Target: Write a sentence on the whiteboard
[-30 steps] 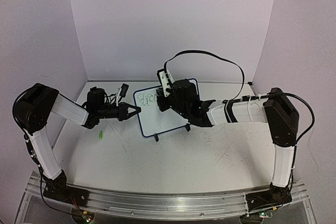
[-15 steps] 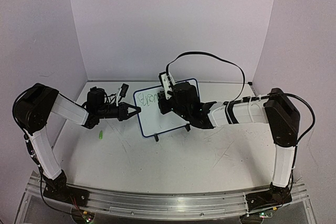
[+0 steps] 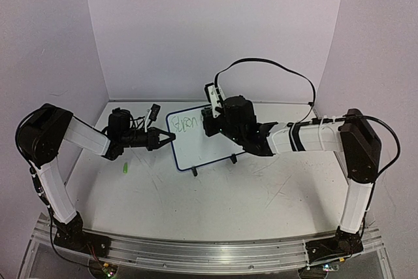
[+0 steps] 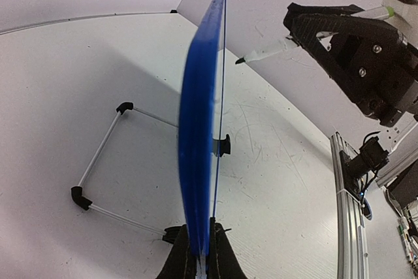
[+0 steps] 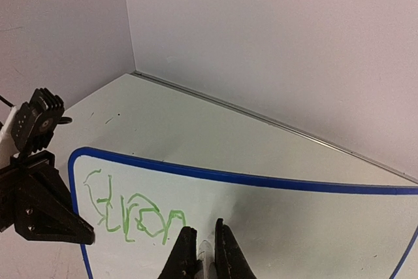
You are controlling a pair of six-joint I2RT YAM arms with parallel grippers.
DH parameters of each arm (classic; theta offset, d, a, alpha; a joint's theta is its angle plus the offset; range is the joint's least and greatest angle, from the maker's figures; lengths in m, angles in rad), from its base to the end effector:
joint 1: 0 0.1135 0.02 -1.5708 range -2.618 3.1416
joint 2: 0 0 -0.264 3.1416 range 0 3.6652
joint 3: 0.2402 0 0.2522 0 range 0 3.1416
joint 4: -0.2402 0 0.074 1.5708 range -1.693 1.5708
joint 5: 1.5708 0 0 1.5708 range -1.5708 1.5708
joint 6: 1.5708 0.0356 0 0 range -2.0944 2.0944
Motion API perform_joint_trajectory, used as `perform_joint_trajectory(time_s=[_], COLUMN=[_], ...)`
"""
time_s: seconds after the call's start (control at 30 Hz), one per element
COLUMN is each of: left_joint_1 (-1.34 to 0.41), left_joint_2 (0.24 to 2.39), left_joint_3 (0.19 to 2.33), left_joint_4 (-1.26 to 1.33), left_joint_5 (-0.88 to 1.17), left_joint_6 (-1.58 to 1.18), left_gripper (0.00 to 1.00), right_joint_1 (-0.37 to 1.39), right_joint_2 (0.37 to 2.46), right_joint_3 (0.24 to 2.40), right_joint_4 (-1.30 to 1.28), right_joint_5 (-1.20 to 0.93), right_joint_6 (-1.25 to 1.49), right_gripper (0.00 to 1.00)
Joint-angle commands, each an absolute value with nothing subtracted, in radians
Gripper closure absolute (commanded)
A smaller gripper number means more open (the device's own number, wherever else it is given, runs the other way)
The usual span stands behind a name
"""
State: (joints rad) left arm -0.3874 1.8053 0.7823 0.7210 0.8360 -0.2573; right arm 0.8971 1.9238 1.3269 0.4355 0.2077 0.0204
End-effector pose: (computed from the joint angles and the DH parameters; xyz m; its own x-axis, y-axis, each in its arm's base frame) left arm 0.3174 -0.1580 0.1633 -0.4977 0.0188 -0.8672 0.8092 0.3701 -0.4564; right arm 0.2896 0.3510 0.2557 -0.1132 -0.1099 -0.9875 -0.6356 0.7719 -0.0130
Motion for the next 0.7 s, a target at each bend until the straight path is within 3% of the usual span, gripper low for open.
perform_joint_trajectory(time_s=[0.0, 0.67], left_joint_1=[-0.387, -0.387], left_joint_2=[1.787, 1.788], left_joint_3=[0.804, 0.827], left_joint_4=[0.657, 0.593], left_joint_5=[0.791, 0.772], left_joint_6=[-0.178, -0.132], left_gripper=[1.0, 1.0], right_joint_1=[0.881, 0.872], right_joint_2=[1.879, 1.884], right_joint_3=[1.313, 1.304], right_joint_4=[0.458, 0.489], right_joint_5=[0.205, 0.173], right_joint_6=[0.01, -0.063], right_gripper=[1.0, 1.0])
